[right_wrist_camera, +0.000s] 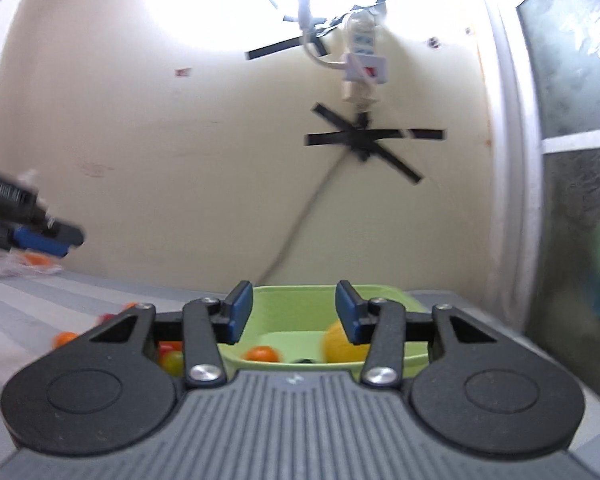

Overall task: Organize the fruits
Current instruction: 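Lower both held tomatoes into the green basket and open both tools, then grasp a tangerine with the left tool while the right grasps a green tomato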

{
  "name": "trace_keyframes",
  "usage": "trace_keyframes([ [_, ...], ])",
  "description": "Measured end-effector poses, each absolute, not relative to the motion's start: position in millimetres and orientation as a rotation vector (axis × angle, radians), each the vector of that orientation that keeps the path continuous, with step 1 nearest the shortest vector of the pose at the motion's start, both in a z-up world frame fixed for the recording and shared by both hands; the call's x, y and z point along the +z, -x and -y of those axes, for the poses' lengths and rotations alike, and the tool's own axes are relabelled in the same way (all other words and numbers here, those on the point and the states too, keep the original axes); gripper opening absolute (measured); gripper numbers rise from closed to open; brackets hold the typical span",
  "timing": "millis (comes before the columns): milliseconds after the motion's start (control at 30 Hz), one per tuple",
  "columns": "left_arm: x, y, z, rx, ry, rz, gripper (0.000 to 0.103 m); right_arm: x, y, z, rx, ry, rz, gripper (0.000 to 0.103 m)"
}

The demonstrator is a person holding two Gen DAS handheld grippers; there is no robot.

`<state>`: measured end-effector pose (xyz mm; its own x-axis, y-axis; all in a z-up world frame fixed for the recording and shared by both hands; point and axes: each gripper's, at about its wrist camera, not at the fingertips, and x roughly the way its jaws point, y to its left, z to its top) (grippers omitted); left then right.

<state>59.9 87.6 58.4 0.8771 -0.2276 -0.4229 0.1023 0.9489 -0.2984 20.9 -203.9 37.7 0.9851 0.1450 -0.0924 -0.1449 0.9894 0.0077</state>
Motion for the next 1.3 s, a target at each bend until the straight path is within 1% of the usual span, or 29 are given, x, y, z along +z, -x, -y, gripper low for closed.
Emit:
trace_keyframes([
  [67, 49.0, -51.5, -97.4, -0.168, 0.278, -0.494, 0.038, 42.6, -19.4, 194.3, 0.232, -0.020, -0.129, 0.048],
  [133, 39.5, -47.8, -99.3, -0.186, 0.281, -0.516, 0.043, 46.7, -18.5, 179.7, 0.328, -0.001, -0.172, 0.048],
  [167, 35.0, -47.3, -97.6, -0.199, 0.281, -0.525, 0.049, 47.7, -19.9, 169.0, 0.375, 0.024, -0.205, 0.048],
  [200, 30.6, -47.7, -93.8, -0.210, 0.273, -0.535, 0.051, 47.3, -22.6, 158.0, 0.416, 0.057, -0.240, 0.048],
  [367, 19.4, -44.6, -77.4, -0.265, 0.255, -0.562, 0.051, 31.7, -46.9, 108.8, 0.444, 0.257, -0.370, 0.047],
  [500, 18.1, -45.9, -64.2, -0.256, 0.171, -0.544, 0.051, 29.7, -63.6, 110.2, 0.397, 0.225, -0.449, 0.047],
  [633, 22.9, -50.0, -60.6, -0.262, 0.182, -0.540, 0.051, 28.0, -61.0, 109.4, 0.392, 0.236, -0.447, 0.048],
  [700, 29.9, -53.2, -49.6, -0.285, 0.128, -0.519, 0.051, 26.1, -62.9, 108.6, 0.376, 0.248, -0.453, 0.048],
  [733, 33.7, -56.9, -41.6, -0.299, 0.088, -0.514, 0.051, 24.1, -64.3, 108.6, 0.362, 0.255, -0.463, 0.044],
  [800, 36.3, -65.1, -27.2, -0.342, 0.006, -0.516, 0.050, 22.3, -66.5, 106.4, 0.344, 0.276, -0.472, 0.043],
  [967, 24.1, -103.2, 2.9, -0.420, -0.169, -0.613, 0.050, 17.6, -69.9, 93.6, 0.306, 0.358, -0.491, 0.043],
  [1000, 21.4, -110.5, 6.7, -0.444, -0.185, -0.640, 0.049, 17.6, -69.8, 92.4, 0.295, 0.368, -0.486, 0.043],
  [1133, 19.0, -135.9, 2.3, -0.459, -0.178, -0.733, 0.050, 15.9, -69.5, 86.3, 0.273, 0.425, -0.471, 0.042],
  [1167, 18.8, -139.9, -1.2, -0.466, -0.158, -0.747, 0.048, 15.2, -69.5, 84.7, 0.272, 0.445, -0.465, 0.042],
  [1200, 17.9, -143.1, -5.6, -0.471, -0.133, -0.759, 0.044, 14.5, -69.6, 82.8, 0.272, 0.470, -0.457, 0.042],
  [1300, 14.5, -145.5, -14.7, -0.479, -0.074, -0.763, 0.042, 14.4, -72.8, 80.7, 0.286, 0.520, -0.448, 0.042],
])
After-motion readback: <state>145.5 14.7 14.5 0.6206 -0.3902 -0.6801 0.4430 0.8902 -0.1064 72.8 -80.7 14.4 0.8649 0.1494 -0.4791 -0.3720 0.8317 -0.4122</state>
